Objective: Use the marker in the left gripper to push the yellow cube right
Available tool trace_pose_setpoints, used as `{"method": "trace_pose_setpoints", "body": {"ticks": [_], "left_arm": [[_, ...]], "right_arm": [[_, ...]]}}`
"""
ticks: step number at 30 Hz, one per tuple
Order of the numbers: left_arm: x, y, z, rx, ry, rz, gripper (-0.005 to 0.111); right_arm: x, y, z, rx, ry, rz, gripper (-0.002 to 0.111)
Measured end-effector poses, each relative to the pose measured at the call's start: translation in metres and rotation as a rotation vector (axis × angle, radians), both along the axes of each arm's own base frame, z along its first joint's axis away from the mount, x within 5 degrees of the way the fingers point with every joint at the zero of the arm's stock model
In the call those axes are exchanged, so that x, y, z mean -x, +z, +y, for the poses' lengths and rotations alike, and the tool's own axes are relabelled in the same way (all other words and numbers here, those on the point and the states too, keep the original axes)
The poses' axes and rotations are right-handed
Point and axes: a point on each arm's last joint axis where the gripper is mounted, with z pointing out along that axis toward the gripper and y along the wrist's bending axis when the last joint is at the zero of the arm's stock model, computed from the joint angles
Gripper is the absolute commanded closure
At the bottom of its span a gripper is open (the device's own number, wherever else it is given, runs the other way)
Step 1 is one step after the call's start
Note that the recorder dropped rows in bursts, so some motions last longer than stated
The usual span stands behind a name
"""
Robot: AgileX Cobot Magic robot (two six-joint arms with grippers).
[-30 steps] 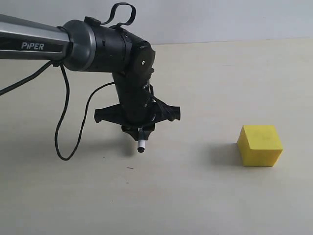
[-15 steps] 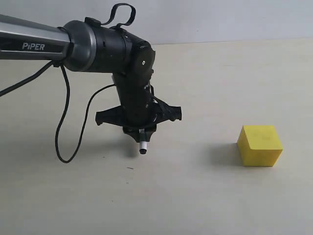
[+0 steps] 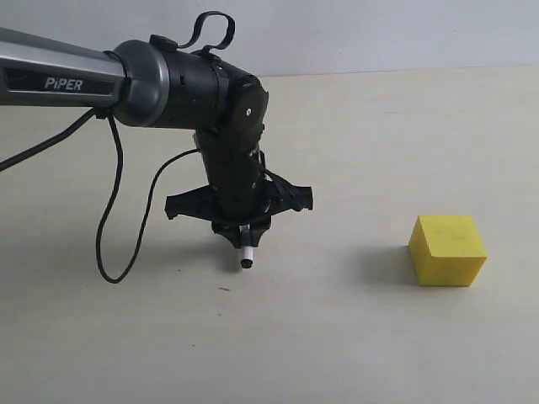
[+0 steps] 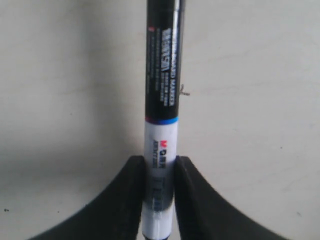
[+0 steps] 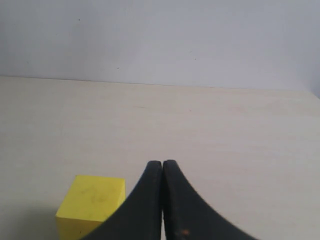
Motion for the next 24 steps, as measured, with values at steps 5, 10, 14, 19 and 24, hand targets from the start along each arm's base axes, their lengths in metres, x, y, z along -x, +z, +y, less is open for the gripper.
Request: {"method": "trace_pose_setpoints", "body": {"ticks": [5,10,14,19,24], "left_arm": [[0.0,0.0,0.0,0.0,0.002,0.0,0.058],[0.0,0.003,0.0,0.003,-0.046,-0.009,0.058],[0.002,0.049,0.002,0.062,-0.161,-0.099,0.06],[0.008,0.091,0.008,0.097,-0.361,-0.206,0.096],[0.033,0.122,0.027,0.164,-0.486,-0.369,0.107]], "right_arm": [[0.0,0.0,0.0,0.0,0.0,0.0,0.108],[0.0,0.0,0.0,0.0,0.0,0.0,0.108],[0.0,0.0,0.0,0.0,0.0,0.0,0.108],[0.0,0.0,0.0,0.0,0.0,0.0,0.108],[0.0,0.0,0.0,0.0,0.0,0.001,0.108]]}}
